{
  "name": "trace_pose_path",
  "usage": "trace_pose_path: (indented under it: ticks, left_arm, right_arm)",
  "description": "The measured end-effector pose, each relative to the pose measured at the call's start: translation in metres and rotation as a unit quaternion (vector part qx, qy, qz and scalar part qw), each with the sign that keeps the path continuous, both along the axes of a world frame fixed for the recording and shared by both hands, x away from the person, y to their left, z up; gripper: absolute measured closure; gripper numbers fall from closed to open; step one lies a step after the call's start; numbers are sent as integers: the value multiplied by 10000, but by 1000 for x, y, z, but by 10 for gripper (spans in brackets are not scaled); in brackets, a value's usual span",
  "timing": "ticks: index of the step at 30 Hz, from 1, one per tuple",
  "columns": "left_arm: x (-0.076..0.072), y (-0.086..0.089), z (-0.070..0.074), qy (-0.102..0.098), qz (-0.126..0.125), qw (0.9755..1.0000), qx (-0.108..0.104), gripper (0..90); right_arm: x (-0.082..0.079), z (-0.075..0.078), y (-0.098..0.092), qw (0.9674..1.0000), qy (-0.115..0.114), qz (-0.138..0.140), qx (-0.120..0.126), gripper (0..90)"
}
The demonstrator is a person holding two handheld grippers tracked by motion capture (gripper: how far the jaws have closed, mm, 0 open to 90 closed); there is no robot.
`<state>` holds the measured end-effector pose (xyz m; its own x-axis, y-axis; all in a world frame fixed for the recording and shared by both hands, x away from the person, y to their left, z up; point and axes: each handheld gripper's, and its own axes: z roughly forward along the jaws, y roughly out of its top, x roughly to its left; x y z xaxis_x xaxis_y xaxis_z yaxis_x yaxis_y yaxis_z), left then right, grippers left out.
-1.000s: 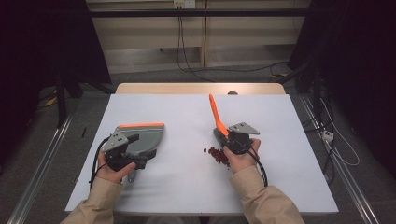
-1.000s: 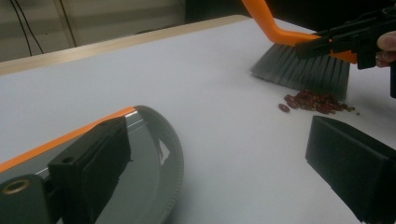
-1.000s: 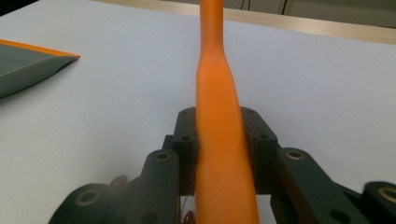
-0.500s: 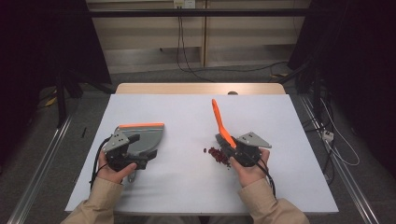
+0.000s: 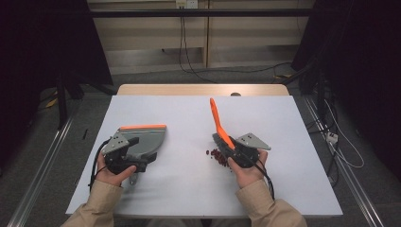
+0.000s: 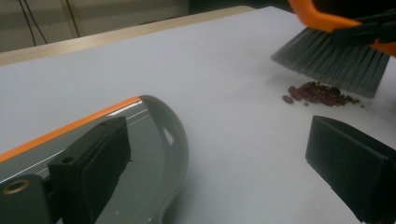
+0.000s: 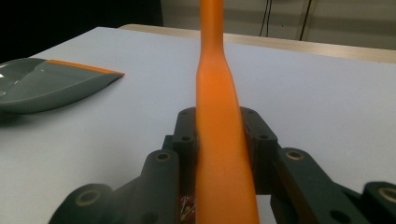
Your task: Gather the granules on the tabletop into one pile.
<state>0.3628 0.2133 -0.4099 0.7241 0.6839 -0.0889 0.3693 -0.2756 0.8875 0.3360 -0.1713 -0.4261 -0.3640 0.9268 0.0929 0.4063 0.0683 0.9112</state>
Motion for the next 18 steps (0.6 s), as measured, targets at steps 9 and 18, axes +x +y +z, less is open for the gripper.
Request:
trace_pose_path:
  ticks: [9,18]
  left_arm:
    - [-7,6,-5,378,82,9987,320,64]
    - [-8,19,-11,533,231,9976,367,64]
  right_arm:
    - [2,6,-33,9996,210,65,174,710]
    - [7,-6,-56,9993,292,-199,78,710]
